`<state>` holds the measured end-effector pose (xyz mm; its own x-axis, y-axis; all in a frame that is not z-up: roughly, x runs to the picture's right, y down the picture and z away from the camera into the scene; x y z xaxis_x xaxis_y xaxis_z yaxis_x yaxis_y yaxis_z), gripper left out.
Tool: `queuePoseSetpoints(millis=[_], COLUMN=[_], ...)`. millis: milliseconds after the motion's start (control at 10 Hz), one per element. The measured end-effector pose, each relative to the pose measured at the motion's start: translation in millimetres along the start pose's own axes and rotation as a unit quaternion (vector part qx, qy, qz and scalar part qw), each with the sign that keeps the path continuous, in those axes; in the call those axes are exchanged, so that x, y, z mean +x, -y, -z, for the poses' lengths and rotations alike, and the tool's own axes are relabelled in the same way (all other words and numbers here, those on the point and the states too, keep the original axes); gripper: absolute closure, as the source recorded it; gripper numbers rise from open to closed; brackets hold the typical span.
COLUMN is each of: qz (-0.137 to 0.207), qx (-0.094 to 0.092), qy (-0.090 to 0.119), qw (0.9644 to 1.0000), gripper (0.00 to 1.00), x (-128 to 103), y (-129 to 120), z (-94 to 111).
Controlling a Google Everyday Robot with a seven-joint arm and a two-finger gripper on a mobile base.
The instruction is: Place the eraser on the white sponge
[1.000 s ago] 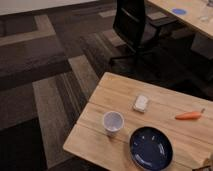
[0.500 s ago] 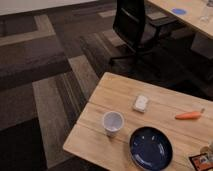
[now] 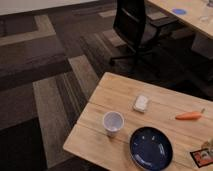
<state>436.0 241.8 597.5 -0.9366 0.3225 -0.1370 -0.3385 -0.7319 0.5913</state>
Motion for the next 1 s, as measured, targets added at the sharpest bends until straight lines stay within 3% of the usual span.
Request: queuePoseSetpoints(millis=[200, 400, 500, 700, 1000], qz=[0.029, 0.106, 0.176, 0.298, 0.303], qx=[0.015, 0.033, 0.036, 0.035, 0.035], qy=[-0.008, -0.005, 0.003, 0.017, 0.017], qw=[0.9994, 0.9938, 0.9838, 0.9539, 0.9522], gripper=[1.00, 1.00, 1.00, 1.00, 1.00], x=[-1, 25, 63, 137, 140], y=[-45, -123, -174, -238, -240], z=[-10, -18, -17, -8, -7])
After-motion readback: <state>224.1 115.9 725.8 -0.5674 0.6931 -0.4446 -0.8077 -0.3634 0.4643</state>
